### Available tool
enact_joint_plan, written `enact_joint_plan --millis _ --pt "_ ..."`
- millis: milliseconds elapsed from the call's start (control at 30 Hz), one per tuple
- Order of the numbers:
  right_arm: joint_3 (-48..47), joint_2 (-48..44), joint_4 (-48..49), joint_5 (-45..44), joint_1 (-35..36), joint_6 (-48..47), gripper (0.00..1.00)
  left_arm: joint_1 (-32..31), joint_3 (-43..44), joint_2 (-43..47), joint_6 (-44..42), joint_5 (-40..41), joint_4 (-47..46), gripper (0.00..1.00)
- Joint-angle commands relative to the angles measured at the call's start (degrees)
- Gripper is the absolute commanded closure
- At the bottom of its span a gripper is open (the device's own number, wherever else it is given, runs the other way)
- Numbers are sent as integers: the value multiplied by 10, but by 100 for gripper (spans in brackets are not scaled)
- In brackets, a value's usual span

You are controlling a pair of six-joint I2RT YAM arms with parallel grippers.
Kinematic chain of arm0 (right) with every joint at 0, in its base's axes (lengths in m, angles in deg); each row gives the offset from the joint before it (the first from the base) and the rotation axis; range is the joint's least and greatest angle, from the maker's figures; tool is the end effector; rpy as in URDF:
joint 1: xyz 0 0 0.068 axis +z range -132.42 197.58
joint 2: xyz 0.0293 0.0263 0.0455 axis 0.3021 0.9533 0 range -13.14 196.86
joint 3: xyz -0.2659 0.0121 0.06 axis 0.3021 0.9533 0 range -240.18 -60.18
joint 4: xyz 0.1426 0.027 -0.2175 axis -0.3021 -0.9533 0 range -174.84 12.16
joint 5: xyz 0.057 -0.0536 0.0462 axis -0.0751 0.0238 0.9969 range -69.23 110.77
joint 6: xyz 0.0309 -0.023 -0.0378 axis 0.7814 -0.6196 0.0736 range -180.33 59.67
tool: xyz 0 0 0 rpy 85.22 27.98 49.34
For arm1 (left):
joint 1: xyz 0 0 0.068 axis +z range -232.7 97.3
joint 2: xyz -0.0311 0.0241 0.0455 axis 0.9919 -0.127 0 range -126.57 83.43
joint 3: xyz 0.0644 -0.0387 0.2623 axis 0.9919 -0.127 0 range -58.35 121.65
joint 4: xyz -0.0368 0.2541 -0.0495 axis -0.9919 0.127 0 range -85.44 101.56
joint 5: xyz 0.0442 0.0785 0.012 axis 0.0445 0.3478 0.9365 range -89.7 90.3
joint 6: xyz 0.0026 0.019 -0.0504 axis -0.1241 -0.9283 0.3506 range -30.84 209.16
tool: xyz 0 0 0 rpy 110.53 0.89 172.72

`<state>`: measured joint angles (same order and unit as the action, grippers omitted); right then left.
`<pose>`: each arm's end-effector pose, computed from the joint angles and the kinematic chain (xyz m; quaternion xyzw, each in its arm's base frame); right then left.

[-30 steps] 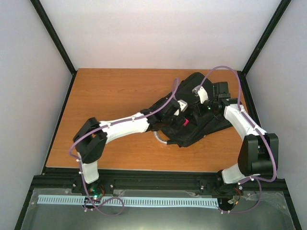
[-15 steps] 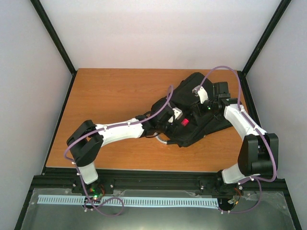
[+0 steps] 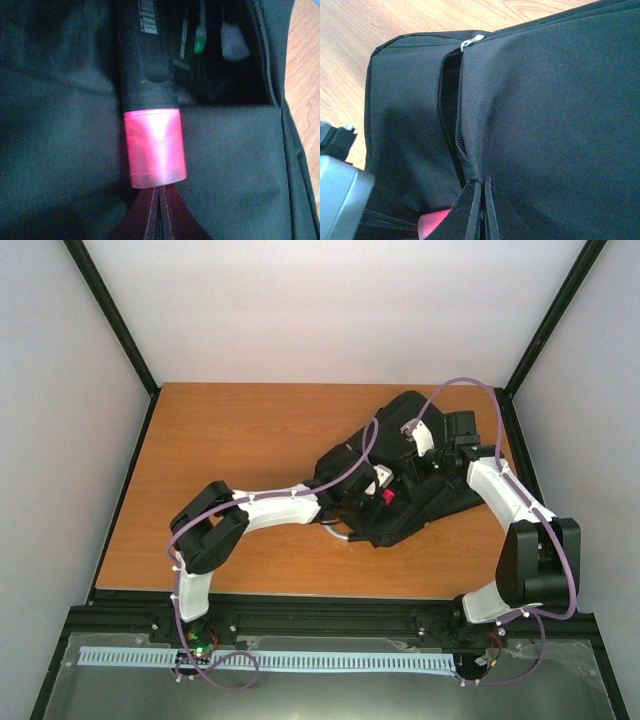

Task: Pack the student bag
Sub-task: Place the stationery in the student bag.

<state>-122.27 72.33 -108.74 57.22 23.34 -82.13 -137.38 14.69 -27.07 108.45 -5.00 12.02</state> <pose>0.3040 0.0520 0.2512 -0.3085 0.8552 0.2541 0.3300 0.2407 -0.3453 0.1822 0.2973 0.8736 -0.2645 0.2802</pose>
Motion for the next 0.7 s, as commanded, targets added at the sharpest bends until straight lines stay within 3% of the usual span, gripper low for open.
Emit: enact_joint_plan --millis 0,300,667 --pt "-2 -2 10 33 2 -4 97 3 59 -31 17 32 -38 99" --pt "-4 2 8 31 2 -4 97 3 120 -80 41 69 -73 99" --pt "-5 7 6 33 2 -3 97 3 94 -102 92 87 -148 99"
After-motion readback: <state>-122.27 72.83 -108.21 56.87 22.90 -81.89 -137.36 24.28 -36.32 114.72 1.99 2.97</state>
